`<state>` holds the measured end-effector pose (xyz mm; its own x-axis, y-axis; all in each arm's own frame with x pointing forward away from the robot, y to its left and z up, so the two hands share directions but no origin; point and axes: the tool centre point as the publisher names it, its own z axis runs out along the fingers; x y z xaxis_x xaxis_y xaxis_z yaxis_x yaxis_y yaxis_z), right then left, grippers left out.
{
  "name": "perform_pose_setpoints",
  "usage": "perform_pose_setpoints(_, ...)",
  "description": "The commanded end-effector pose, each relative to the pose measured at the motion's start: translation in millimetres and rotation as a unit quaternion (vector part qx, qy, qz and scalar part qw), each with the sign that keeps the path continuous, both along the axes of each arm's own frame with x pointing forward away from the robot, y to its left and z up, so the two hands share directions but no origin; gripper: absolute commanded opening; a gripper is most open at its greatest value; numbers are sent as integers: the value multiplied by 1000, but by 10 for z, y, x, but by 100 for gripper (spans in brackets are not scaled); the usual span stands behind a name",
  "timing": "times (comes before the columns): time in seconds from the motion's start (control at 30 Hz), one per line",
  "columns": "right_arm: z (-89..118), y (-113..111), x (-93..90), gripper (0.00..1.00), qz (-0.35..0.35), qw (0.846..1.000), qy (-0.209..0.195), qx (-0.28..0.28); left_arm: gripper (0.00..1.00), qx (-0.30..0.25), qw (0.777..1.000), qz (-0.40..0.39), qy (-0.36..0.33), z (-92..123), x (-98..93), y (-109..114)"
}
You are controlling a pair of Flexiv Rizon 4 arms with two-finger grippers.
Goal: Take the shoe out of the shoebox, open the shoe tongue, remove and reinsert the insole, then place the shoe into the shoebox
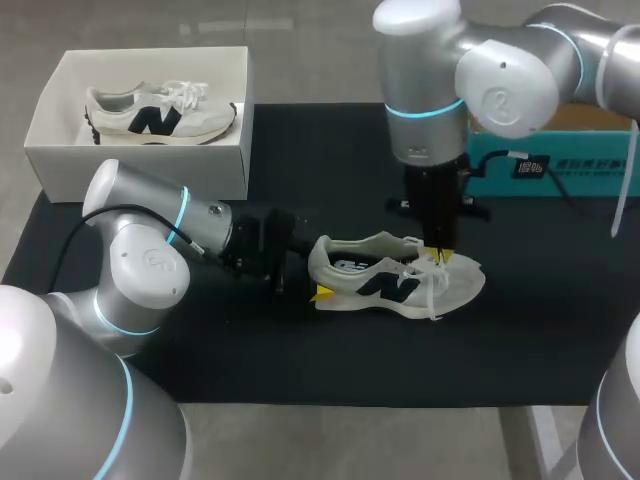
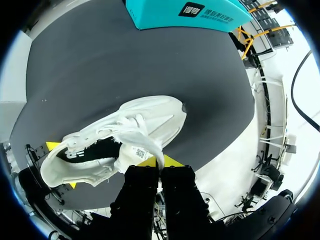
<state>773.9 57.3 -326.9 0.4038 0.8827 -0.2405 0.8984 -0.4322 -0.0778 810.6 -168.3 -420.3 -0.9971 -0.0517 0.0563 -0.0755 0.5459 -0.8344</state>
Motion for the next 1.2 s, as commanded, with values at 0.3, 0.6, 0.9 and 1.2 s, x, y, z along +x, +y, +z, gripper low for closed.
perform_pose_setpoints(0.3,-298,-258,-35,0,-35,998,-15,59,0,2,1000,0,0,2,5,-5)
perform_pose_setpoints(0.6,-429,-280,-4,100,-43,996,-16,75,0,2,1000,0,0,2,5,-5)
perform_pose_setpoints(0.9,-213,-217,-68,100,-38,996,-36,68,0,2,1000,0,0,2,5,-5)
perform_pose_setpoints(1.2,161,3,-65,100,34,992,-71,99,0,2,1000,0,0,2,5,-5)
